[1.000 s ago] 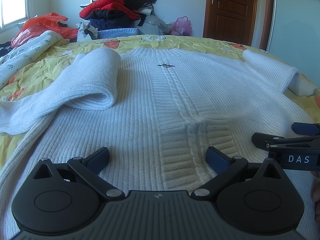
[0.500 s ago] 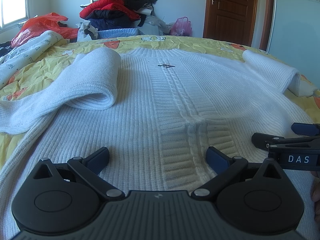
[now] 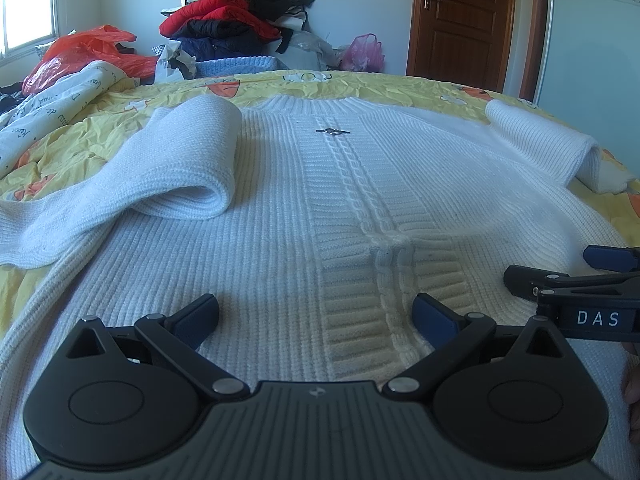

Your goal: Fold small clothes

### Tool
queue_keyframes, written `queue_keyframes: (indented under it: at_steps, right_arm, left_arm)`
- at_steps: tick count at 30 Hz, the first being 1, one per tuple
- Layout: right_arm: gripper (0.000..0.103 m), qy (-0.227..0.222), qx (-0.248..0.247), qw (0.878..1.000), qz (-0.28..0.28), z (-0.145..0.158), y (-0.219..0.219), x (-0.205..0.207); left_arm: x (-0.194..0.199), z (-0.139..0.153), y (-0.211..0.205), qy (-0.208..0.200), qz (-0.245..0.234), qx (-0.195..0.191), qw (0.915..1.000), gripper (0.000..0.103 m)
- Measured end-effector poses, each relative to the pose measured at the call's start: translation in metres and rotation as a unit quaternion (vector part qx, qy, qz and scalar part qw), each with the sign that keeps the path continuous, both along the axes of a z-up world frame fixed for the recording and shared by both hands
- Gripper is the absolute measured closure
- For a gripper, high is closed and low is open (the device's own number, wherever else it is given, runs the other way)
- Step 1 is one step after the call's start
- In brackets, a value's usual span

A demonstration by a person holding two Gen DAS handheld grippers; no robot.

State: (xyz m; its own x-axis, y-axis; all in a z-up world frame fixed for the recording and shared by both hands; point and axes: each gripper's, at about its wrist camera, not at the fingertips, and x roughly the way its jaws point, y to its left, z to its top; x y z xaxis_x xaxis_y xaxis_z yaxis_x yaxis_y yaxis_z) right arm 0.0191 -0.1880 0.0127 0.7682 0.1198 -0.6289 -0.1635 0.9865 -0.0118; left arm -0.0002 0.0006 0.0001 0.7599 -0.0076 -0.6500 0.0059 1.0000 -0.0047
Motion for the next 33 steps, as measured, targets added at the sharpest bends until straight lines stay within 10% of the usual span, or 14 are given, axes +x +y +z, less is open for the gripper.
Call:
queue_keyframes:
  at_steps: [10, 19, 24, 29, 33]
  right_arm:
    - [0.001, 0.014, 0.0, 1.0, 0.019, 0.003, -0.001, 0.003]
    - [0.007, -0.055, 0.14, 0.984, -0.099, 0.038, -0.119, 0.024]
    - [0.035, -0.071, 0.263, 0.936, -0.222, 0.032, -0.229, 0.064]
    - [0.037, -0.035, 0.365, 0.88, -0.301, -0.001, -0.309, 0.106]
    - [0.041, -0.045, 0.386, 0.872, -0.298, -0.011, -0.327, 0.131]
  left_arm:
    - [0.0, 0.0, 0.0, 0.0, 0.0, 0.001, 1.0, 0.0]
    - [-0.007, 0.006, 0.003, -0.003, 0.002, 0.001, 1.0, 0.0]
    - [-0.016, 0.008, -0.001, -0.007, 0.005, 0.013, 0.9999, 0.0]
    - [-0.007, 0.003, -0.013, -0.01, 0.002, 0.036, 0.9993, 0.0]
    - [-0.005, 0.002, -0.007, -0.004, 0.002, 0.017, 0.9998, 0.0]
